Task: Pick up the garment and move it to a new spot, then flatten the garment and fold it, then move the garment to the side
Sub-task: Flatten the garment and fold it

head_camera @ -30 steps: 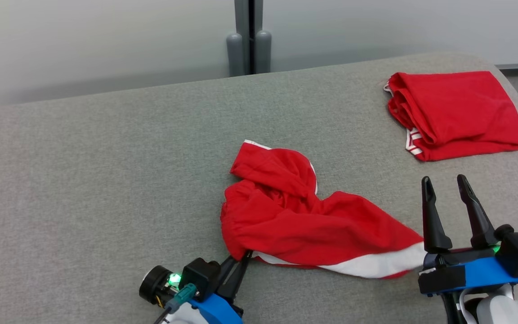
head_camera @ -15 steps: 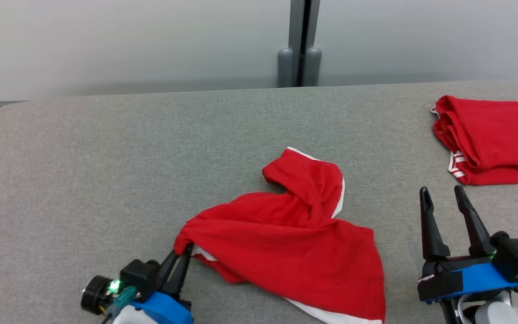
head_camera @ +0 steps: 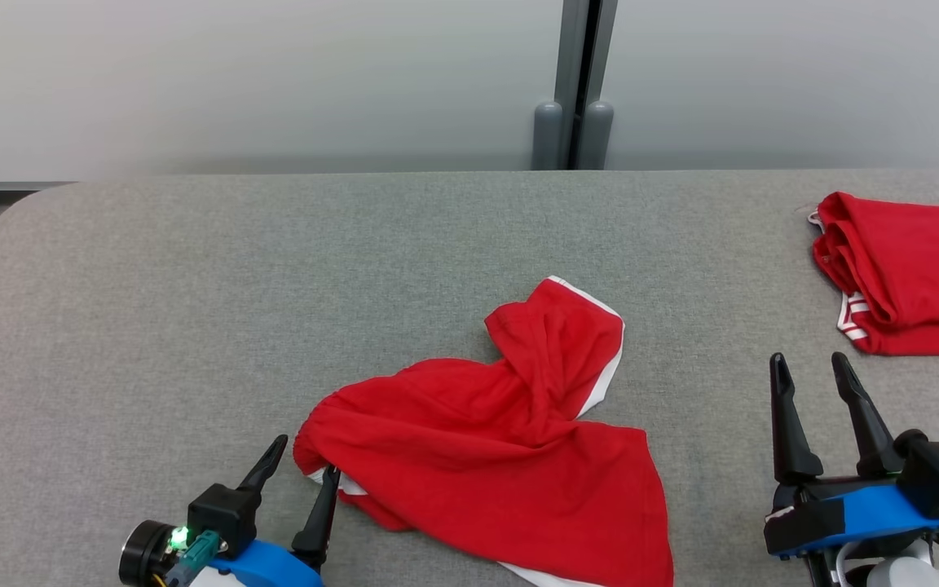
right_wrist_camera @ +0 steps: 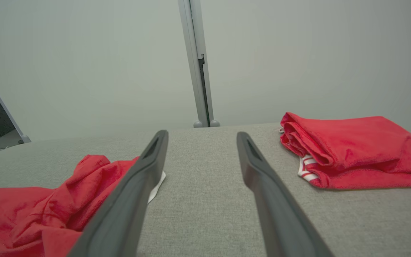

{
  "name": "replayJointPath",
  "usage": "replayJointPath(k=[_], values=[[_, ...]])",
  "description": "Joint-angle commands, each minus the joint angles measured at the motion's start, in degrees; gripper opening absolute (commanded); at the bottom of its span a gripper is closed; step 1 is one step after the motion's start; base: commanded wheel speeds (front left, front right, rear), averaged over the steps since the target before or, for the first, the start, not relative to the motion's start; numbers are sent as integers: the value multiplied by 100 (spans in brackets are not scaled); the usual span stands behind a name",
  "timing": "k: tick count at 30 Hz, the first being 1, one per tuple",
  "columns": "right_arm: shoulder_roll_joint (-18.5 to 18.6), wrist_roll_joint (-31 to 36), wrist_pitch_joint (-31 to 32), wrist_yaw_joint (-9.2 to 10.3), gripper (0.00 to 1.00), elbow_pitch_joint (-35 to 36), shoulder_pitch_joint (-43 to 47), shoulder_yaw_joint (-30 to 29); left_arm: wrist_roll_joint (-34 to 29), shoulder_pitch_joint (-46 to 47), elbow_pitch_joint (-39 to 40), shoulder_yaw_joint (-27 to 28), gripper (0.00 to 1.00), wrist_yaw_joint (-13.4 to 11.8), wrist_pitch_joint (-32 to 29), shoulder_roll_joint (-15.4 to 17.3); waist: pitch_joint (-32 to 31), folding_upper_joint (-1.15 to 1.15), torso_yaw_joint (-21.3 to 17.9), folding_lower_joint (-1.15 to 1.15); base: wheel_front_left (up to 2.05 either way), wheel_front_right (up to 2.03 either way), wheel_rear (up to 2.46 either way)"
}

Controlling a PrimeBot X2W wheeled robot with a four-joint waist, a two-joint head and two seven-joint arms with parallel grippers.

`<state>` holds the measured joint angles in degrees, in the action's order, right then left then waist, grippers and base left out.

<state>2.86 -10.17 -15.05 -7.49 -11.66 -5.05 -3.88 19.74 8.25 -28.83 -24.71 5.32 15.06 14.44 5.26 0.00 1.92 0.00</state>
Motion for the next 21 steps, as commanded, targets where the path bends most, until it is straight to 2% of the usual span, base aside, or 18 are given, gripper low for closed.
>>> replayJointPath(k=[1,6,11,21], values=[[6,-31,-16,-1,100,-1,55,-12,0,-27,16,24,100,-28,14,16,-8,0,6,0,0,0,0],[7,-35,-16,-1,100,-24,93,-55,36,-222,107,169,100,-84,14,11,-102,0,76,0,0,0,0],[6,-26,-16,-1,100,-56,152,-52,3,-496,562,589,100,-229,14,-30,-203,0,121,0,0,0,0],[6,32,-16,-1,100,-114,141,34,-332,-541,1538,1484,100,-336,13,-315,-287,0,40,0,0,0,0]])
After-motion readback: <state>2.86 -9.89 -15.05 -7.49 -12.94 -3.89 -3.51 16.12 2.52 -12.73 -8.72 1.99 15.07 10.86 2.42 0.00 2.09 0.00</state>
